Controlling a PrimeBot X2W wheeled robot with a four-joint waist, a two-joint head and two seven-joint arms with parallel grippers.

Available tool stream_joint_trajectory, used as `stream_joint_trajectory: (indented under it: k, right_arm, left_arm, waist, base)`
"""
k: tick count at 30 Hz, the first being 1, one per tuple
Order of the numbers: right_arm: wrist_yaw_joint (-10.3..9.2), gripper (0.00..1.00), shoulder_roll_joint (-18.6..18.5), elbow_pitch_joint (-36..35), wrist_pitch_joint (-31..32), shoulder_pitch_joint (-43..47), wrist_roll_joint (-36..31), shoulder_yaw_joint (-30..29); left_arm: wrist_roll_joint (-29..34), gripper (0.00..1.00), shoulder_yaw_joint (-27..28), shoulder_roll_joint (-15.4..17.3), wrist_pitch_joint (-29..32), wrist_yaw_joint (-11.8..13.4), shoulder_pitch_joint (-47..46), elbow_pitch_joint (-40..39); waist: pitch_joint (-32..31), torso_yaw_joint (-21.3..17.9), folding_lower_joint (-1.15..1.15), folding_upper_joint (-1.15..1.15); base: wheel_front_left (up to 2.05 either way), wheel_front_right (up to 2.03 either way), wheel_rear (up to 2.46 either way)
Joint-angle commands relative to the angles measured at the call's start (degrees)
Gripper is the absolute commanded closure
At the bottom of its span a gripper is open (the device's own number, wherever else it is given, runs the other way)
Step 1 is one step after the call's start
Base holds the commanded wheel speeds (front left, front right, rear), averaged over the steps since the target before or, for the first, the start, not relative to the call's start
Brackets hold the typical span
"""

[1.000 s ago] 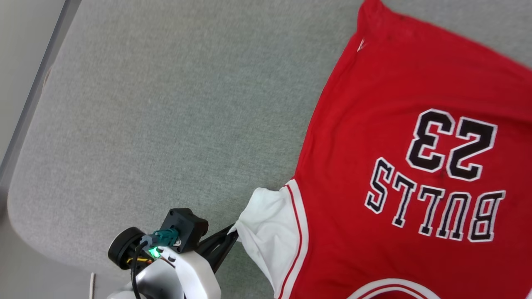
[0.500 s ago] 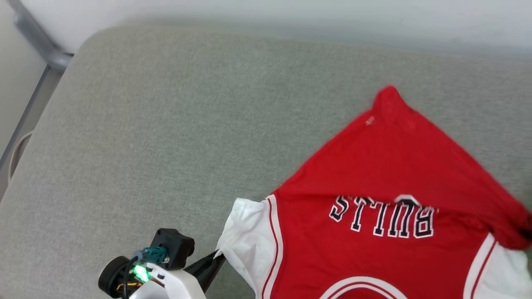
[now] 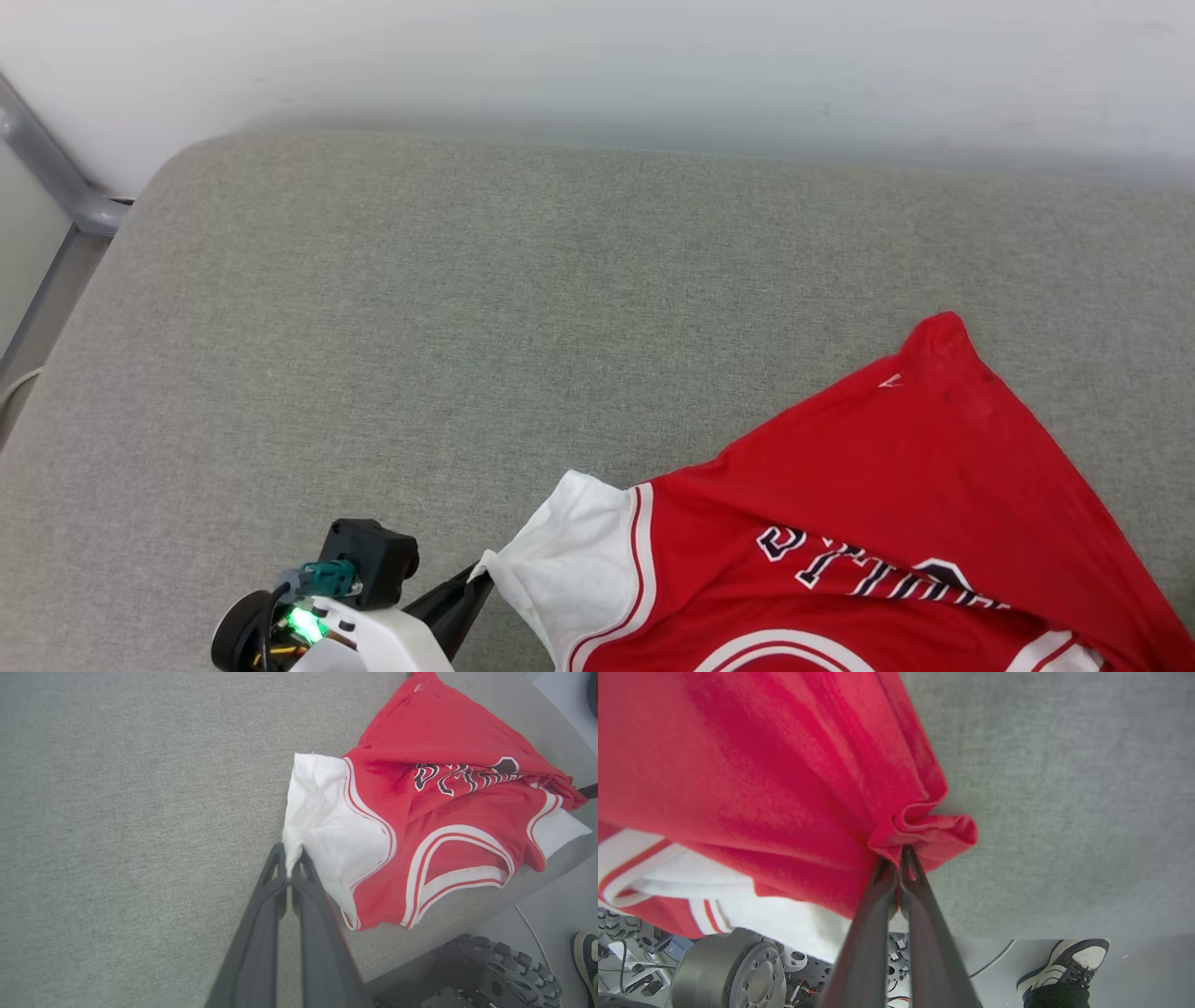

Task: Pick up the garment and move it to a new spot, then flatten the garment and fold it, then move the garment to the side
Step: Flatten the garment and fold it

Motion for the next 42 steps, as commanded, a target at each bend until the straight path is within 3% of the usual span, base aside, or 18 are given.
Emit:
stream_joint_trajectory:
  k: [1, 5, 6, 7, 19, 24, 32, 42]
  right_arm:
    - [-0.08, 1.00, 0.50, -0.38, 0.45, 1.11, -0.19, -0.40]
    - [-0.08, 1.00, 1.29, -1.68, 0.30, 1.43, -0.30, -1.36]
    - [-0.08, 0.37, 1.06, -2.10, -0.31, 1.32, -0.71, -1.50]
    - [-0.09, 0.00, 1.02, -2.19, -0.12, 1.30, -0.66, -1.46]
    - [-0.08, 0.00, -2.41, -12.98, 6.60, -7.72, 5.15, -2.01]
    - [-0.08, 0.00, -0.81, -14.95, 8.34, -15.87, 4.57, -0.74]
    - [-0.08, 0.00, 1.50, -9.14, 7.83, -27.29, -1.29, 3.02]
    - [-0.08, 0.00, -0.19, 1.76, 3.89, -34.03, -8.69, 5.69]
  left_arm:
    - [-0.05, 1.00, -0.01, -0.19, -0.21, 0.04, 0.45, 0.09]
    - [0.09, 1.00, -0.01, 0.02, -0.15, -0.15, 0.19, 0.12]
    - [0.13, 1.00, 0.01, 0.11, -0.15, -0.15, 0.15, 0.06]
    - [0.14, 1.00, 0.02, 0.20, -0.14, -0.15, 0.14, -0.02]
    - [1.00, 1.00, -0.19, 0.52, -0.03, -0.04, -0.99, -1.72]
    - [2.03, 1.00, -0.39, 0.16, -0.07, -0.31, -2.02, -2.87]
    - [3.62, 1.00, -1.03, -1.00, 0.30, -1.03, -4.56, -3.55]
    - [4.63, 1.00, -1.79, -2.95, -0.35, -1.90, -6.26, -2.86]
  waist:
    - [0.06, -0.10, 0.01, 0.00]
    - [0.14, -0.16, 0.01, 0.00]
    - [0.13, -0.16, 0.01, 0.00]
    - [0.08, -0.16, 0.01, 0.00]
    - [0.92, 1.30, 0.01, 0.00]
    - [3.56, 3.29, 0.01, 0.00]
    - [8.98, 7.71, 0.01, 0.00]
    - [12.82, 11.87, 0.01, 0.00]
  base:
    - [0.00, 0.00, 0.00]
    - [0.00, 0.00, 0.00]
    - [0.00, 0.00, 0.00]
    - [0.00, 0.00, 0.00]
    - [0.00, 0.00, 0.00]
    - [0.00, 0.00, 0.00]
    - [0.00, 0.00, 0.00]
    - [0.00, 0.00, 0.00]
